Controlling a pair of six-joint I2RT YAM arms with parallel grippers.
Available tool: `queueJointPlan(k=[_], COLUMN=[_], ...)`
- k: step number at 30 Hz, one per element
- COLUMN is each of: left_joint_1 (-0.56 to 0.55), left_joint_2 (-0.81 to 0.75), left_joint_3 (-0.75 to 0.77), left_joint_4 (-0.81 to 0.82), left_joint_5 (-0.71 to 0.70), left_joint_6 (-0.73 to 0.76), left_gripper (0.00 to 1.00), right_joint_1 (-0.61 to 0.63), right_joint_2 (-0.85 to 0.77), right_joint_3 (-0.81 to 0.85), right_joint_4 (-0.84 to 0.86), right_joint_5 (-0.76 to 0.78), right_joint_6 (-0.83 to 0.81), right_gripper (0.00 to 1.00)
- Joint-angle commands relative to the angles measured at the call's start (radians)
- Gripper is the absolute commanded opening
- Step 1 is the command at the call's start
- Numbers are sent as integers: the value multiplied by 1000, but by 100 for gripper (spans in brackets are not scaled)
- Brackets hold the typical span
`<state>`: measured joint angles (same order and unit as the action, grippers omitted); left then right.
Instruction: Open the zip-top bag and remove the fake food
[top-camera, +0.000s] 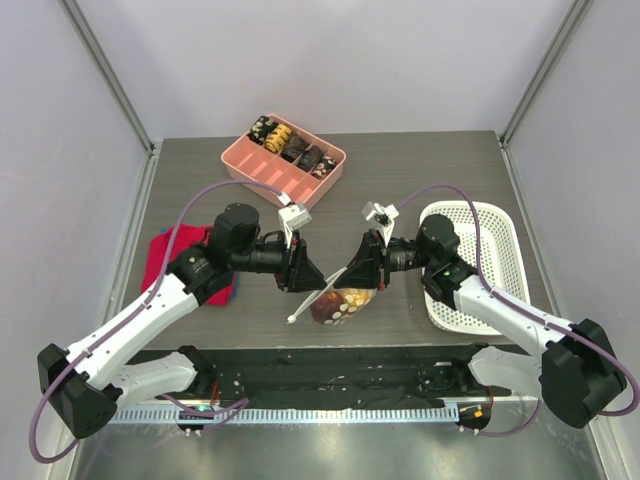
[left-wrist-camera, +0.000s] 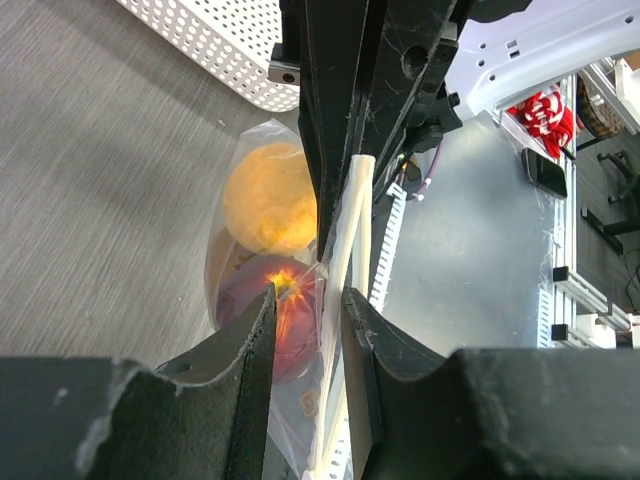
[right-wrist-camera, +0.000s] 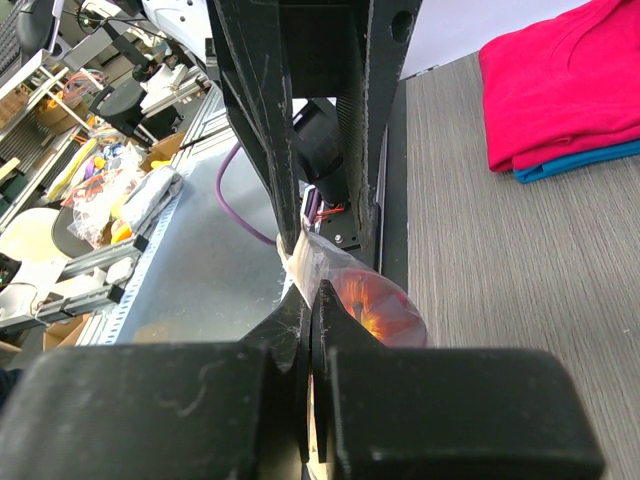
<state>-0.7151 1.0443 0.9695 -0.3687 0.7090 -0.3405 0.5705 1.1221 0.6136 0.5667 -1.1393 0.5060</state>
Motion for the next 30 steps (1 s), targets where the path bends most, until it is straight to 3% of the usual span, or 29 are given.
queueJointPlan(k=[1,5,8,9,11,12,13,17,21,25,27,30], left_joint_1=[-14,-26,-24,-24,-24,-24,-24,-24,-32,-93,-144,-184], left_joint_2=[14,54,56,56,49,37,31,37,103,227,275,365], left_joint_3=[-2,-3,-3,1,8,9,5,6,6,31,67,123], left_joint_4=[45,21,-21,-41,-71,-78,-79,-82,-47,-36,-56,-107], left_joint_5=[20,14,-12,-23,-84,-106,-138,-351,-511,-750,-894,-993], left_joint_6=[-15,-9,0,0,6,3,-6,-93,-202,-276,-320,-382], left_gripper=[32,29,20,9,0,0,0,0,0,0,0,0], right_joint_1=[6,6,6,5,5,6,5,5,5,5,6,25], right_joint_2=[-5,-7,-5,-2,5,5,13,27,65,45,42,47], right_joint_3=[41,46,48,48,49,54,60,92,181,183,175,150], right_joint_4=[38,42,29,13,-7,-58,-100,-321,-603,-636,-649,-646], right_joint_5=[-4,25,46,70,85,117,136,321,614,835,869,912], right_joint_6=[-8,3,-3,-4,-17,-29,-47,-138,-127,30,141,258], right_gripper=[1,1,2,4,14,23,42,71,75,75,75,75])
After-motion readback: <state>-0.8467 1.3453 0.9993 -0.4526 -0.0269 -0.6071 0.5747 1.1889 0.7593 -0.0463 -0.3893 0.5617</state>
